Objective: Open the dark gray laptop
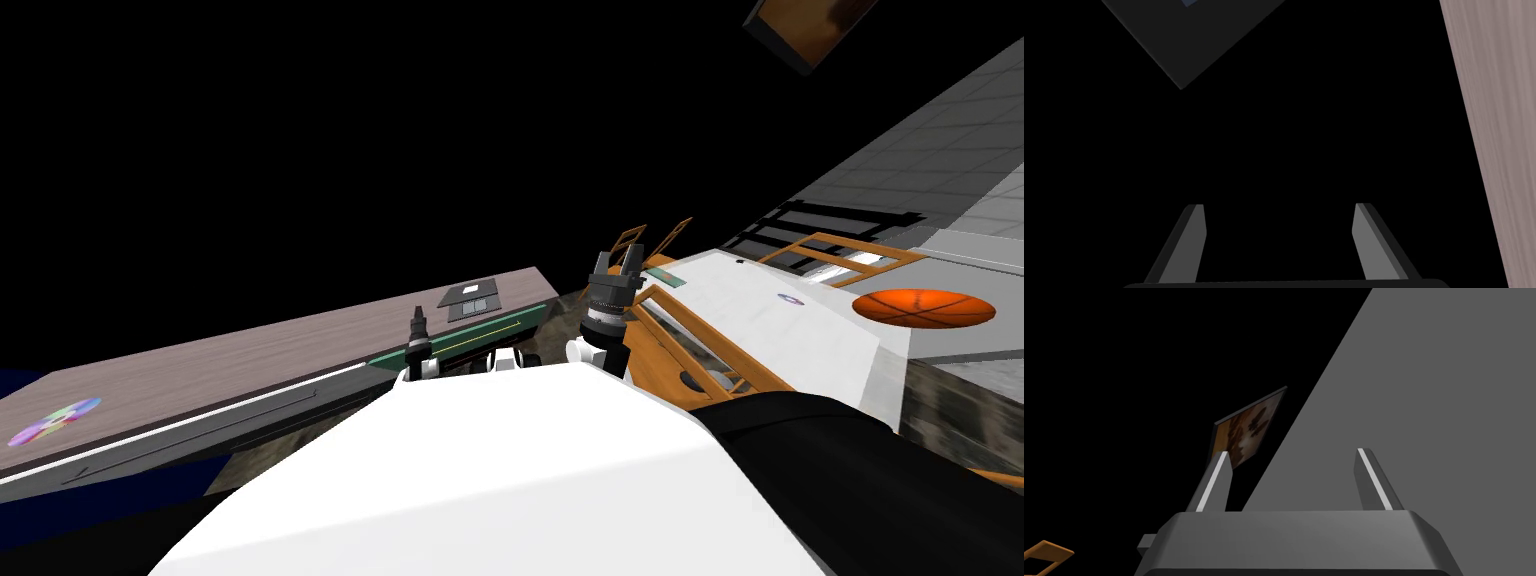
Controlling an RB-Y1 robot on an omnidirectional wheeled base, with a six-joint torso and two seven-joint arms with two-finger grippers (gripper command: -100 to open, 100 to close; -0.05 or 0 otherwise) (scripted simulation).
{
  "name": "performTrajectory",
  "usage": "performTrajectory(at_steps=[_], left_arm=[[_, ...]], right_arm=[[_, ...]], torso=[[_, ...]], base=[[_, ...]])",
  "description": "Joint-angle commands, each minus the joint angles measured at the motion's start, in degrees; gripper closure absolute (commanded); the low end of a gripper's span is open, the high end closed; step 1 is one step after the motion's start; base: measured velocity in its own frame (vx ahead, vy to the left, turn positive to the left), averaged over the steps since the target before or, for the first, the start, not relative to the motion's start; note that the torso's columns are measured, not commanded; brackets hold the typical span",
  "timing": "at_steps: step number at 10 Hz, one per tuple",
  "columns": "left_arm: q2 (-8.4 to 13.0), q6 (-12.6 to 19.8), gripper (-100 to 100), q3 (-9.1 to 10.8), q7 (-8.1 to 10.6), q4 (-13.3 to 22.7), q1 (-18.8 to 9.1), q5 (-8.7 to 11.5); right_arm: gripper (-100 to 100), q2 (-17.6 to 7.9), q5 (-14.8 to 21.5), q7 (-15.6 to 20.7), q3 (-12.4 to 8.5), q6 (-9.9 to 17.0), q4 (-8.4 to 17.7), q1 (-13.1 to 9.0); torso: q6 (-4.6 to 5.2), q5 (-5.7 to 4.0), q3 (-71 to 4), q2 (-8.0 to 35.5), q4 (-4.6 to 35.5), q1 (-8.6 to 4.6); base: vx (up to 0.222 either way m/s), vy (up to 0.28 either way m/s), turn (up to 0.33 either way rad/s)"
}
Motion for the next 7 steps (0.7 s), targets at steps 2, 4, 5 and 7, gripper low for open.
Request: performTrajectory(at_steps=[2,4,5,7], left_arm=[[2.6,4.6,-100,-0.88,1.01,-0.7,-3.1,0.7],[3.3,5.9,-100,-1.12,1.27,-1.0,-3.9,0.9],[3.9,7.2,-100,-1.37,1.53,-1.3,-4.8,1.1],[5.2,9.8,-100,-1.86,2.05,-2.0,-6.5,1.4]], right_arm=[[0,0.0,0.0,0.0,0.0,0.0,0.0,0.0],[0,0.0,0.0,0.0,0.0,0.0,0.0,0.0],[0,0.0,0.0,0.0,0.0,0.0,0.0,0.0],[0,0.0,0.0,0.0,0.0,0.0,0.0,0.0]], torso=[[-0.05,0.09,-0.2,-0.3,-0.1,0.3],[-0.05,0.13,-0.3,-0.5,-0.1,0.42],[-0.05,0.12,-0.3,-0.4,-0.1,0.38],[-0.04,0.09,-0.2,-0.3,-0.1,0.29]], base=[[-0.077,-0.051,0.033],[-0.04,-0.023,0.015],[-0.04,-0.031,0.033],[-0.061,-0.033,0.031]])
